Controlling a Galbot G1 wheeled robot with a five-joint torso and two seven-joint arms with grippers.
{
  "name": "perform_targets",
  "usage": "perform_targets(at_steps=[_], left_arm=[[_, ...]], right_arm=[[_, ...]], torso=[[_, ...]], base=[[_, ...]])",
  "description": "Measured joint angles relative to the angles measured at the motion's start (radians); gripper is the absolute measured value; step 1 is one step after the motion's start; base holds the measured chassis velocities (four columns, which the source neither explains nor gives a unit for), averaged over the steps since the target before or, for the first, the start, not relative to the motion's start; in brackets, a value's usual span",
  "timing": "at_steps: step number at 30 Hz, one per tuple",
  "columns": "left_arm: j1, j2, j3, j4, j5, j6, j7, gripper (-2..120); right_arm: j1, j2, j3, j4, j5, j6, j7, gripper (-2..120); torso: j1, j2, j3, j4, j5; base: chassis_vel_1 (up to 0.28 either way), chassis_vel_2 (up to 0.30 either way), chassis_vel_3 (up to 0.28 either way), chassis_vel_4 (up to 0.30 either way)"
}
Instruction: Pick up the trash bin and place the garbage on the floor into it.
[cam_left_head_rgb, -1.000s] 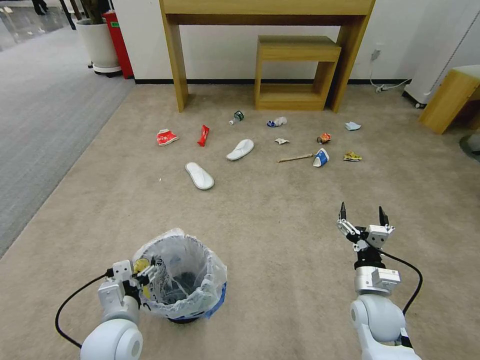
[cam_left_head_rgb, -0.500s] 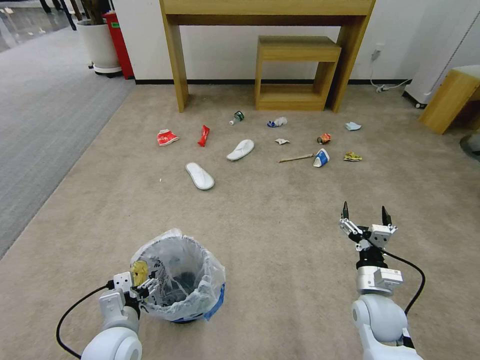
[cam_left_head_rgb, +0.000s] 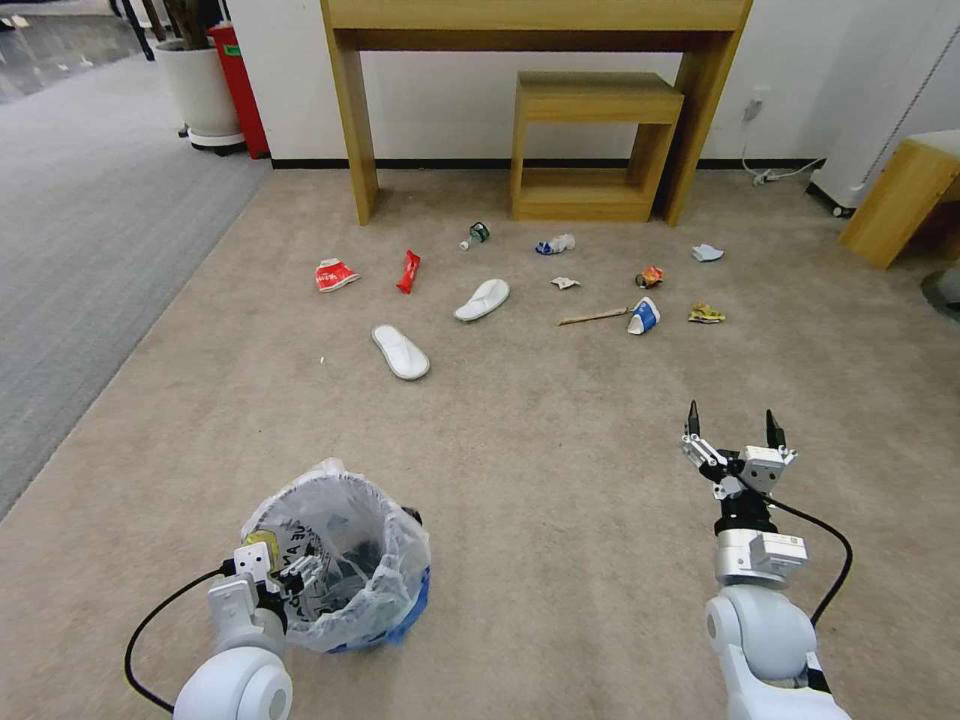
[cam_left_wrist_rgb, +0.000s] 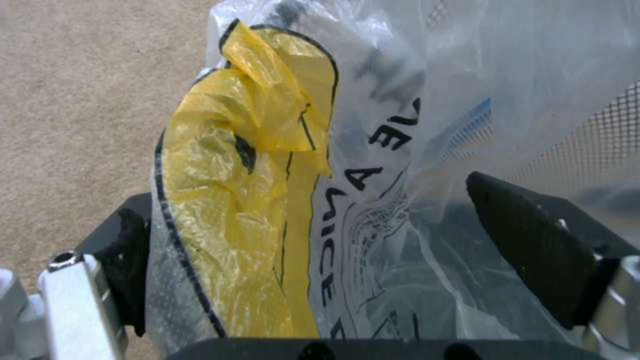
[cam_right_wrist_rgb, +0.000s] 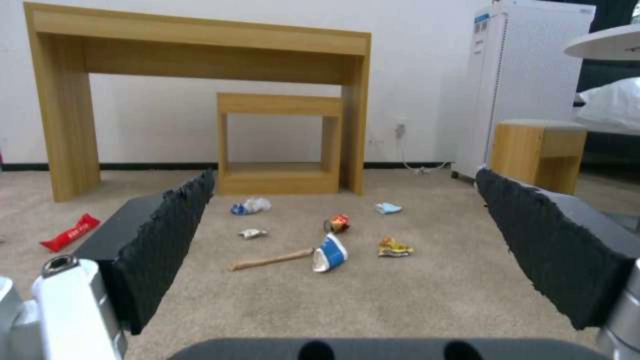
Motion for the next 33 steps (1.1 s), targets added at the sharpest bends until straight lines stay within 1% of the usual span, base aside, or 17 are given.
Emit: perform_targets(at_steps=[9,12,16,20,25,33], left_arm=[[0.000,-0.003,0.011,-0.017,0.010,0.002,0.004,98],[0.001,-0.003,0.014,-0.034,0.007,0.005,0.002,98],[0.007,0.001,0.014,-0.081,-0.003,0.018,-0.010,97],[0.013,0.003,0.009,-0.110,-0.009,0.027,-0.012,97],[0.013,0.002,0.007,-0.116,-0.010,0.028,-0.012,97],[0.002,-0.003,0.007,-0.080,-0.013,0.027,-0.011,97]], right_arm=[[-0.001,0.002,0.002,0.003,-0.002,-0.008,0.000,100],[0.001,0.001,0.003,0.006,-0.002,-0.013,0.001,100],[0.005,0.005,0.002,0.009,-0.005,-0.020,0.001,100],[0.007,0.010,0.000,0.008,-0.010,-0.023,0.001,100],[0.008,0.013,-0.002,0.007,-0.013,-0.024,0.001,100],[0.007,0.013,-0.001,0.006,-0.013,-0.024,0.001,100]], torso=[[0.000,0.000,0.000,0.0000,-0.0006],[0.000,0.000,0.000,0.0000,-0.0003],[0.000,0.000,0.000,0.0002,0.0000],[0.000,0.000,0.000,0.0002,0.0003],[0.000,0.000,0.000,0.0002,0.0002],[0.000,0.000,0.000,0.0001,0.0002]], base=[[0.000,0.000,0.000,0.000],[0.000,0.000,0.000,0.000],[0.000,0.000,0.000,0.000],[0.000,0.000,0.000,0.000],[0.000,0.000,0.000,0.000],[0.000,0.000,0.000,0.000]])
